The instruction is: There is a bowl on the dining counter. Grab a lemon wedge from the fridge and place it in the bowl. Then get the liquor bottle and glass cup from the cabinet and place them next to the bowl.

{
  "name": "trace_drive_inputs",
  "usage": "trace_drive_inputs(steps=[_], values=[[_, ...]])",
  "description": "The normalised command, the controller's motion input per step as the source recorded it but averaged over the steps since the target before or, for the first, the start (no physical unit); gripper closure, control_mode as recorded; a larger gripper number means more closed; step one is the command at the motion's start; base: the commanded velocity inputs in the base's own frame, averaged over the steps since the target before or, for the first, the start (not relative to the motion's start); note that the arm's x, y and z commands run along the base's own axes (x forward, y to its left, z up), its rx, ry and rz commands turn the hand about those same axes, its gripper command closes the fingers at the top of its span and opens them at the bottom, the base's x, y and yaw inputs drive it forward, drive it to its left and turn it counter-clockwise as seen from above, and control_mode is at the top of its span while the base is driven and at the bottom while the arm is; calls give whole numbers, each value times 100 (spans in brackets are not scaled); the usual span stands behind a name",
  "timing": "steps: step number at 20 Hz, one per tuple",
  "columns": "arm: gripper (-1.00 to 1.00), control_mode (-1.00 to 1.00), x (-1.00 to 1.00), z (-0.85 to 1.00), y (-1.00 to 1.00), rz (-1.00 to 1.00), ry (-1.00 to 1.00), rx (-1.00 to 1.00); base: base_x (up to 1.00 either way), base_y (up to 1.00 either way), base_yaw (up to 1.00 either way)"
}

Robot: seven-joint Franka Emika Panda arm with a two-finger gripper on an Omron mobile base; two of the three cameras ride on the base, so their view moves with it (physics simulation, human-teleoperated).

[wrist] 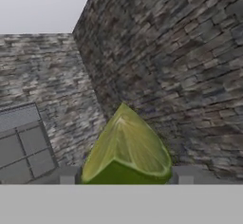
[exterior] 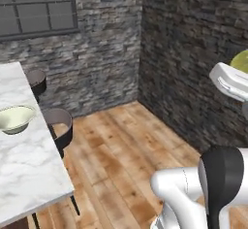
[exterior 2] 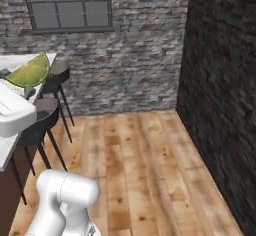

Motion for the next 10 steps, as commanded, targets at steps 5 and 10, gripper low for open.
trace_drive_inputs(steps=[5, 10], values=[[100, 100, 0, 0, 0, 0, 0, 0, 59, -24, 72], [100, 100, 0, 0, 0, 0, 0, 0, 64, -11, 78]])
